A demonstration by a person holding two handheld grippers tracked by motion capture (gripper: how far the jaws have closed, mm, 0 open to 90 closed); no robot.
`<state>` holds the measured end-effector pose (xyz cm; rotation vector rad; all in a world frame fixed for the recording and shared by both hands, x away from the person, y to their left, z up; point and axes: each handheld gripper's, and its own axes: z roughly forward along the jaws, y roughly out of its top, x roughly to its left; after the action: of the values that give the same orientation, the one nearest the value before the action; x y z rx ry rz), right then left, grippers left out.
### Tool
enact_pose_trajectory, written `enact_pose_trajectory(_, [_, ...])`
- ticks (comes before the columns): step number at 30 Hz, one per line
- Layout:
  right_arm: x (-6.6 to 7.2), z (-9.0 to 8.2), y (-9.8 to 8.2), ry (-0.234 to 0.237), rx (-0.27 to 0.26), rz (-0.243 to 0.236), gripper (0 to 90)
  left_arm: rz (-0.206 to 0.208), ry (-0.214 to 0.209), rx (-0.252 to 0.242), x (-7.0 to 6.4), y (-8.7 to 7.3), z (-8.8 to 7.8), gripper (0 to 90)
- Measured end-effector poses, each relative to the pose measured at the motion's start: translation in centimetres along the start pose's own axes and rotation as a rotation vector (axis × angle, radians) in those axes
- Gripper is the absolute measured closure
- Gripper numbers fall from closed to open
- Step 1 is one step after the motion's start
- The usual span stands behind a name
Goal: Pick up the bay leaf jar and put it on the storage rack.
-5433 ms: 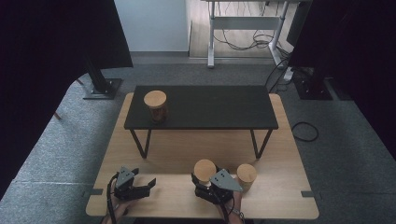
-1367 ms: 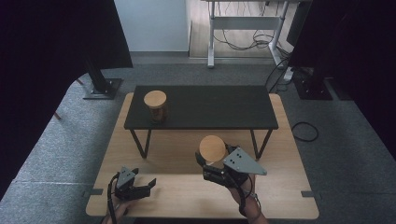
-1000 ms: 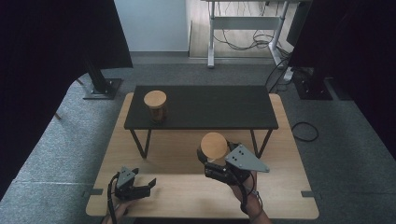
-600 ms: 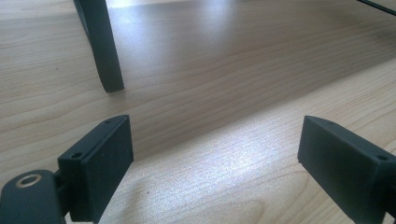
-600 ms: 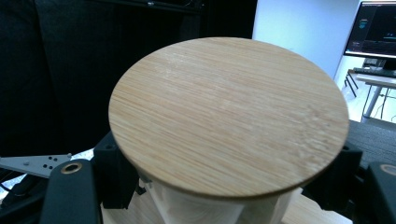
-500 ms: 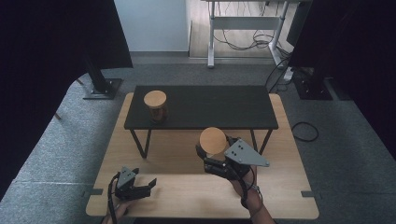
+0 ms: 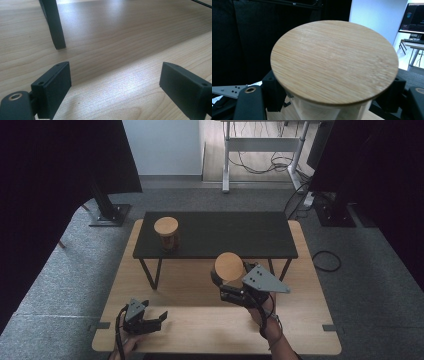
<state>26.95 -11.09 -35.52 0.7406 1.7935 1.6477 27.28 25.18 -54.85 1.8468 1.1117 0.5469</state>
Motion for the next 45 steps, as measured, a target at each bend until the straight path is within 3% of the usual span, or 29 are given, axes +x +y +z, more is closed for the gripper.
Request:
enact_pose_trajectory(19, [-1.8,2.0,0.8,0.001,0.014,0.032,24.7,-0.001,-0.003,0.003,0.0,0.0,0.0,9.7])
enact_pose_trajectory(45, [-3.6,3.3,2.9,-0.012,0.025,-0.009,24.7,0.006,-0.004,0.009,0.0,0.1,0.1,9.7])
